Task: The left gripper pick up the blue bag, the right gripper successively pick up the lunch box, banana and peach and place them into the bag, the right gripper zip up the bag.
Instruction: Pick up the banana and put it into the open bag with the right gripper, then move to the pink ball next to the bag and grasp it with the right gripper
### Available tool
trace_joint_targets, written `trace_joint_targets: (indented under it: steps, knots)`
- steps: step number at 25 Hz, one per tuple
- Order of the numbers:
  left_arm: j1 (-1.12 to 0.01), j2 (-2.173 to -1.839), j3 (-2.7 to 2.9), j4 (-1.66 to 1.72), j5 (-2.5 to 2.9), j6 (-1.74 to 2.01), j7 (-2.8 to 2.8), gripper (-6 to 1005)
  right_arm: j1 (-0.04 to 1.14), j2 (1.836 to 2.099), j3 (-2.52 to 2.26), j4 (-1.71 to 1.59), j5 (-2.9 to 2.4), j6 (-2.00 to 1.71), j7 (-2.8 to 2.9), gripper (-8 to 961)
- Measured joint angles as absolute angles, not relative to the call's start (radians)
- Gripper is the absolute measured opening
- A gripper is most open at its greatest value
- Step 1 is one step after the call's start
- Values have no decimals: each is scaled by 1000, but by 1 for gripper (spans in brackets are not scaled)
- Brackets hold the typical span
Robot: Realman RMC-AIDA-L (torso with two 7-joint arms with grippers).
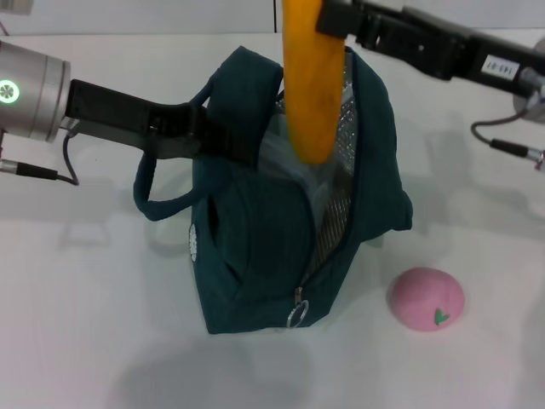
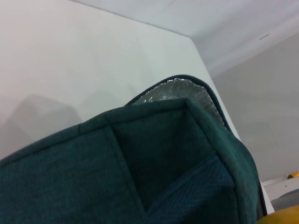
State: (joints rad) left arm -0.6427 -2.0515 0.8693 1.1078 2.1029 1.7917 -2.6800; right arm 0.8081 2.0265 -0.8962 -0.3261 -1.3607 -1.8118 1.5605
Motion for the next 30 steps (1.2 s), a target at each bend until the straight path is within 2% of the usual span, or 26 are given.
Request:
trace_joint_targets:
  steps: [20, 26, 30]
  knots:
    - [-636, -2046, 868, 1084, 2098, 1788, -2666, 38, 761, 2028, -1025, -287, -1337, -1682, 1573, 487]
    - [-634, -2047, 868, 1085, 2098, 1789, -2666, 38, 759, 2027, -1033, -291, -1335, -1679, 1574, 614]
    - [-629, -2047, 868, 1085, 2098, 1791, -2666, 38, 719, 2012, -1024, -352, -1311, -1690, 1593, 698]
